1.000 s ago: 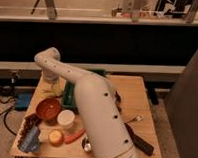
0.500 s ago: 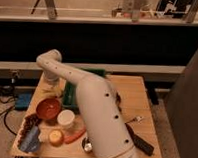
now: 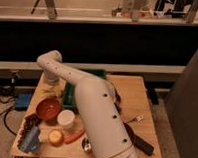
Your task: Place banana in tray
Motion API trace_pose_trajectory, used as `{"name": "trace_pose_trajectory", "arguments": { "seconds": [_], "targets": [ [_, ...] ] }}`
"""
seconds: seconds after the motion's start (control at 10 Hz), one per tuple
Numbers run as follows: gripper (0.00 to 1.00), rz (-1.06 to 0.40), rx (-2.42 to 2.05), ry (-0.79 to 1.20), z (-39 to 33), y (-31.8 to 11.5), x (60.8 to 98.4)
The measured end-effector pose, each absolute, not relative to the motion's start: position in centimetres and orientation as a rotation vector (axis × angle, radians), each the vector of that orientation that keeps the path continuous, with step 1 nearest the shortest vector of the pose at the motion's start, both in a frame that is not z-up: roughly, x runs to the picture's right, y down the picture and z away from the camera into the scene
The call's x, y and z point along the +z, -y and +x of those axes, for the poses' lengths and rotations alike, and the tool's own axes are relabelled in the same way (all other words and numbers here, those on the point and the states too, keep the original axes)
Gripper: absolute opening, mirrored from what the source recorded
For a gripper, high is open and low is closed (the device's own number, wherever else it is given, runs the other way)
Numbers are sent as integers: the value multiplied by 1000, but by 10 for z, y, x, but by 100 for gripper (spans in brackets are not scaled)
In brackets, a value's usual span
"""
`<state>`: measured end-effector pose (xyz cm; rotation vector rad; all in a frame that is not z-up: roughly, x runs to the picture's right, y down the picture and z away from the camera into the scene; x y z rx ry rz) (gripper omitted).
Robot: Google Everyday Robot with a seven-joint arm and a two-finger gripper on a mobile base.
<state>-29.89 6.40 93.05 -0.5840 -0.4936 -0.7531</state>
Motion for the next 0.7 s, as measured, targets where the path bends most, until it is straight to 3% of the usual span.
{"name": "trace_pose_trajectory", "arguments": {
  "seconds": [0.7],
  "targets": [
    [80, -592, -766, 485, -303, -69, 934]
  ]
}}
